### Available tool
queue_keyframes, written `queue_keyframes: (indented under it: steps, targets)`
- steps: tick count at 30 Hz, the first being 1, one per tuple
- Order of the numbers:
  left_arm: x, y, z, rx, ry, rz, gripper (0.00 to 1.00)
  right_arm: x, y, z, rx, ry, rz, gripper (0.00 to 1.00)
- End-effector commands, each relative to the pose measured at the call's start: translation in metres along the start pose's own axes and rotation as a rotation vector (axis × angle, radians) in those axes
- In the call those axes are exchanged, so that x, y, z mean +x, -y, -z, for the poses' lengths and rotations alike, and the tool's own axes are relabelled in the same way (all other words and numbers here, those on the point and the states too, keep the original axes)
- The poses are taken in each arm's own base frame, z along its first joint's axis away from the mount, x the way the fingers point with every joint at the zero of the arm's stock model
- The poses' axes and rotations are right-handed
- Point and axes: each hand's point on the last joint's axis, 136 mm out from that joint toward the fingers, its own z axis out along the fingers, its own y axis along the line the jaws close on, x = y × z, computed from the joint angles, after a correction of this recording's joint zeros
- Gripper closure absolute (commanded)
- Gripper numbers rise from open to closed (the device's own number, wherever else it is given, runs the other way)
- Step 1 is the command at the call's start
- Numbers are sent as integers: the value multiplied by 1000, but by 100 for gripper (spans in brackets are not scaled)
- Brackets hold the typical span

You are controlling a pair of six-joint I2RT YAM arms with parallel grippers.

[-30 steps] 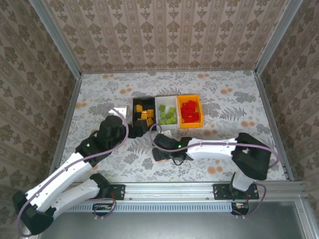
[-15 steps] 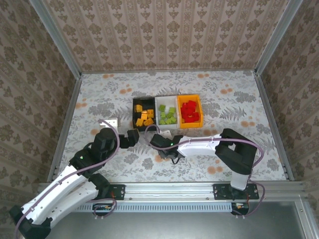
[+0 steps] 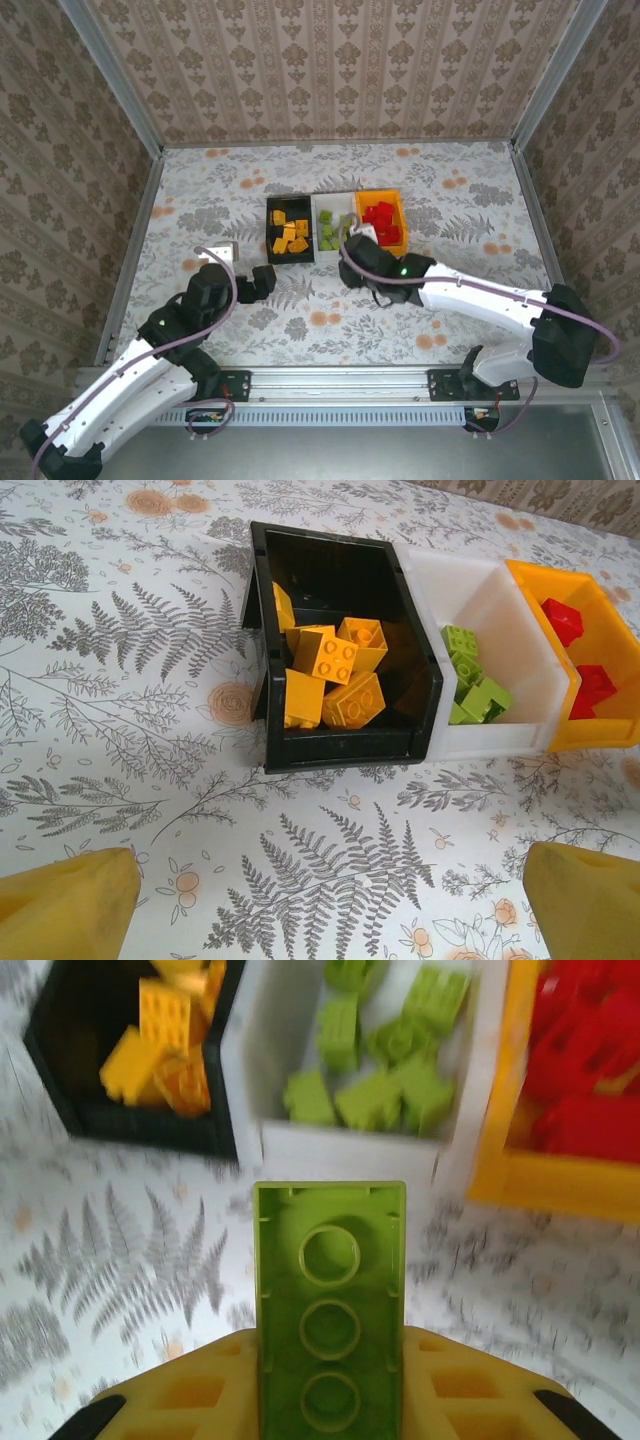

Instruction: Sort the legos into containers by color

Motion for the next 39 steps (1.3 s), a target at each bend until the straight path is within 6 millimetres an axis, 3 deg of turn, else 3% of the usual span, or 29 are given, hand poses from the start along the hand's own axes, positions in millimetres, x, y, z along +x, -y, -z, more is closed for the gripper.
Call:
queue_keyframes:
  steps: [1, 6, 10, 12, 13, 16, 21, 25, 27, 28, 31, 34, 39]
  targets:
    - [2, -5, 2, -9, 4, 29, 0, -27, -2, -19, 3, -16, 31, 73]
    - [3, -7, 3, -17, 3, 36, 0, -64, 5, -68, 58, -28, -5, 72]
    - [3, -9, 2, -26, 5, 41, 0, -87, 11, -94, 93, -21, -31, 69]
    - [2, -10, 2, -32, 12, 40, 0, -95, 15, -103, 107, -24, -42, 62]
    - [1, -11, 2, -37, 15, 41, 0, -99, 14, -104, 102, -21, -43, 53]
    - [-1, -12, 1, -46, 26, 32, 0, -116, 6, -90, 63, 32, -49, 29]
    - [-12, -12, 0, -49, 85, 25, 0, -135, 12, -26, -3, 203, -103, 19]
    - [-31, -18, -3, -108, 177, 12, 0, -123, 29, 17, -37, 311, -132, 15]
    - [-46, -22, -6, -163, 235, -44, 0, -111, 44, 33, -22, 356, -152, 1]
    - [-55, -26, -7, -201, 264, -70, 0, -105, 50, 37, -10, 365, -154, 0]
    - [-81, -48, -13, -354, 322, -134, 0, -88, 79, 48, 86, 391, -202, 0]
    - [-100, -79, -30, -483, 306, -196, 0, -77, 94, 54, 120, 424, -205, 0]
    - [-87, -156, -69, -668, 137, -218, 0, -70, 111, 59, 181, 440, -202, 0]
